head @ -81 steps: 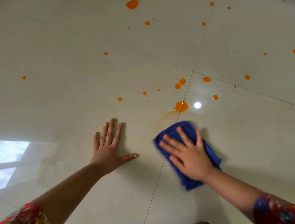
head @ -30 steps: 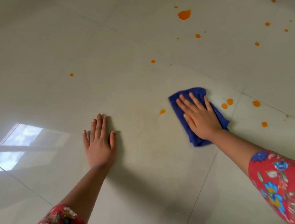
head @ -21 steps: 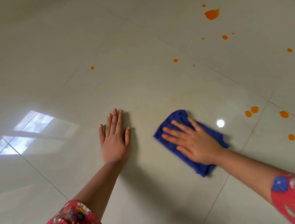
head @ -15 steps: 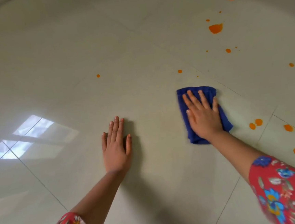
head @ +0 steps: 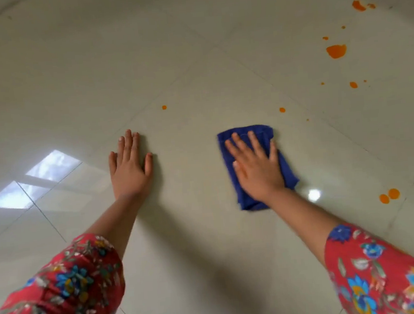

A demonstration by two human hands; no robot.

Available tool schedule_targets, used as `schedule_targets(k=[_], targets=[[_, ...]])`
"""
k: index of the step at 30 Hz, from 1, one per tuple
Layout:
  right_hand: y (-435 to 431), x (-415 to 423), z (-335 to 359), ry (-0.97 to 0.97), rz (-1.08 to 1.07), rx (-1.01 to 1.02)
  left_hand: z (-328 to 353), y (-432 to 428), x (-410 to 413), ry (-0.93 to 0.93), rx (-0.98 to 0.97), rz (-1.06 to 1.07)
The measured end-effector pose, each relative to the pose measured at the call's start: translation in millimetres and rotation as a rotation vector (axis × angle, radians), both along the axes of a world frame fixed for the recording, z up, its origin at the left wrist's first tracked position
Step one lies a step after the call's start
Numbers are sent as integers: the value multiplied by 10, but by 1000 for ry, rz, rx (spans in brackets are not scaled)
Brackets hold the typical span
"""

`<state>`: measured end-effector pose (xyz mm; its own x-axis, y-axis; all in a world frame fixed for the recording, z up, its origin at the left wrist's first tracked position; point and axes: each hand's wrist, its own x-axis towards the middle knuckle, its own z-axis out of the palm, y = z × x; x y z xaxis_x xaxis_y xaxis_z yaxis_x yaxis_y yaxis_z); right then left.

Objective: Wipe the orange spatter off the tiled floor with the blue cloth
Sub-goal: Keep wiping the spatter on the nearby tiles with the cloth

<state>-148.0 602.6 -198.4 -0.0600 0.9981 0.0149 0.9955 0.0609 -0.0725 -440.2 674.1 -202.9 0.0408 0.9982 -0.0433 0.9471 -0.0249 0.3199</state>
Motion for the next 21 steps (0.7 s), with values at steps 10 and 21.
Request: schedule_targets(k=[10,21], targets=[[366,-30,-17,-23,-146,-44,-17,20,-11,-2,-49,3],[1547,-1241,14,9,221,-101,-18,34,-23,0,-66,10]])
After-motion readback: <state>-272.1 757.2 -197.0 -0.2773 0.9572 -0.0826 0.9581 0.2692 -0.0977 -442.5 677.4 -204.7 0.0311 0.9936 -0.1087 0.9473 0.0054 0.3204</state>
